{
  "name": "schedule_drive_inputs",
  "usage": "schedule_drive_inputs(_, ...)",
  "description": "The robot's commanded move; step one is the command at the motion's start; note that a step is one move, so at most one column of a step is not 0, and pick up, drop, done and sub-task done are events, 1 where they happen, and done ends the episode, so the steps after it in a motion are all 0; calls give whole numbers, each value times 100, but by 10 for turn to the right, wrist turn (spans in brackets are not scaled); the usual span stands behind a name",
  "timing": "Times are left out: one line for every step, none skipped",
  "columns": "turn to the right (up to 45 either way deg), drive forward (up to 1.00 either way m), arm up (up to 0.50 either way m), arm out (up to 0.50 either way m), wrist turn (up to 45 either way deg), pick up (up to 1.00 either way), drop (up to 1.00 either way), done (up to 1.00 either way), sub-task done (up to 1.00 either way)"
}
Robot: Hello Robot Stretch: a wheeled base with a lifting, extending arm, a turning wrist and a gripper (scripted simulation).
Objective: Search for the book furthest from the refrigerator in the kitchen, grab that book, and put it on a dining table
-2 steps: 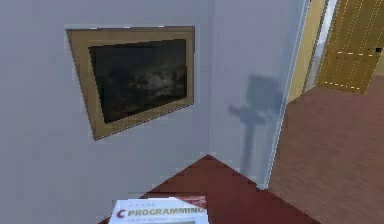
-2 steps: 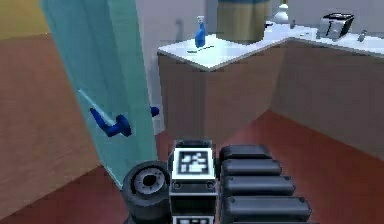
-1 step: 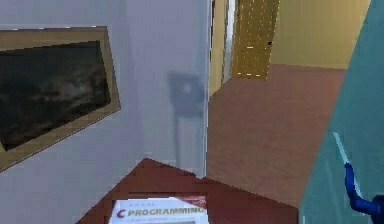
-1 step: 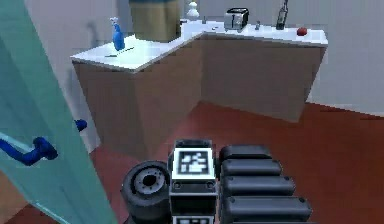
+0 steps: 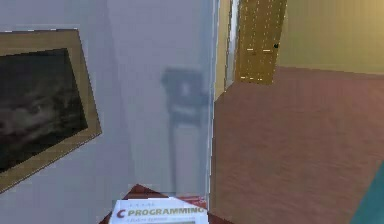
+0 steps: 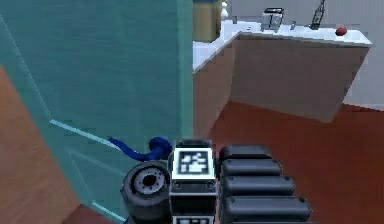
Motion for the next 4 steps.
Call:
schedule_drive_inputs(210, 0, 0, 0, 0, 0, 0, 0, 0)
schedule_drive_inputs(0, 95, 0, 0, 0, 0, 0, 0, 0)
schedule_drive_inputs(-60, 0, 0, 0, 0, 0, 0, 0, 0)
schedule_drive_inputs(0, 100, 0, 0, 0, 0, 0, 0, 0)
